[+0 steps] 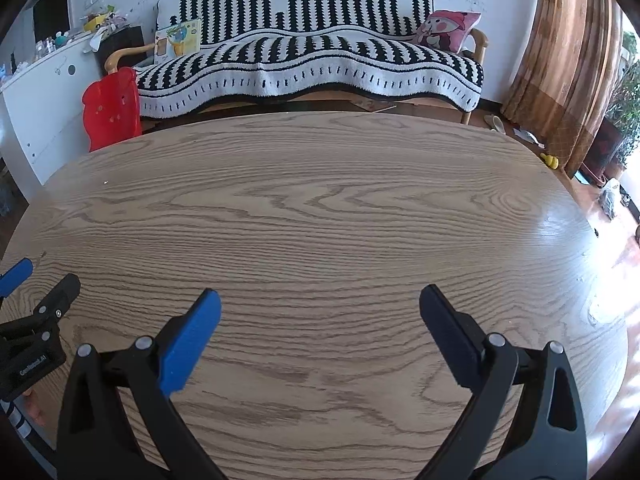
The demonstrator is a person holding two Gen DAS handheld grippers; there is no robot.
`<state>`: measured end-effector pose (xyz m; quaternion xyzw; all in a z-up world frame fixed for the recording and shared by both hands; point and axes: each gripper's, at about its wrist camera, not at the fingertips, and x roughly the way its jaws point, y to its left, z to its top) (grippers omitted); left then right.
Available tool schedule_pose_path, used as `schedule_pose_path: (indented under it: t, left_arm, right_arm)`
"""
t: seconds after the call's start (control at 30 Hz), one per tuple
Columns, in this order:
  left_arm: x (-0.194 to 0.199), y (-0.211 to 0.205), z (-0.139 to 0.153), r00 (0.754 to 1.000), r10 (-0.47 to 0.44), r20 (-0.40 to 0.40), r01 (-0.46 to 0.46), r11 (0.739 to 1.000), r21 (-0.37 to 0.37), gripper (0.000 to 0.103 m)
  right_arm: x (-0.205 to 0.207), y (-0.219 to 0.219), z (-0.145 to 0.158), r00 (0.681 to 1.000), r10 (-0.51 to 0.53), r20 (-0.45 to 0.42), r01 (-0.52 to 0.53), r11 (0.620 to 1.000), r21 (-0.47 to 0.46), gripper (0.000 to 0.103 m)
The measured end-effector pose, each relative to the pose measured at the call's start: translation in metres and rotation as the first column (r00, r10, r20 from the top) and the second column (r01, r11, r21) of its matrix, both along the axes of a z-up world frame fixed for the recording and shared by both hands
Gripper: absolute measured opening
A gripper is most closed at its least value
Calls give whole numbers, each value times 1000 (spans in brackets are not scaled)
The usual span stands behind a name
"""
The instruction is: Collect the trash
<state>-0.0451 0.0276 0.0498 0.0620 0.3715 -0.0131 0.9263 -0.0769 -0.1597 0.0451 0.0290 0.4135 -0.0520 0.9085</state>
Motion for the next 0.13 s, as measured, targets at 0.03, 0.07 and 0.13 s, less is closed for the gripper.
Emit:
schedule_pose_path:
  t: [0.03,0.07,0.13]
  left_arm:
    - [0,-1,0,1000,-9,-3,9,1000,0,97]
    - [1,-1,-1,1000,-10,-5,10,1000,0,97]
    - [1,-2,-4,1000,-10,-11,11,1000,1,97]
  right_arm:
    - [0,-1,0,1000,-3,0,3,1000,1,96]
    - [0,-2,0,1000,-6,-1,6,1000,1,96]
    - [0,-4,-3,1000,-14,-9,14,1000,4,96]
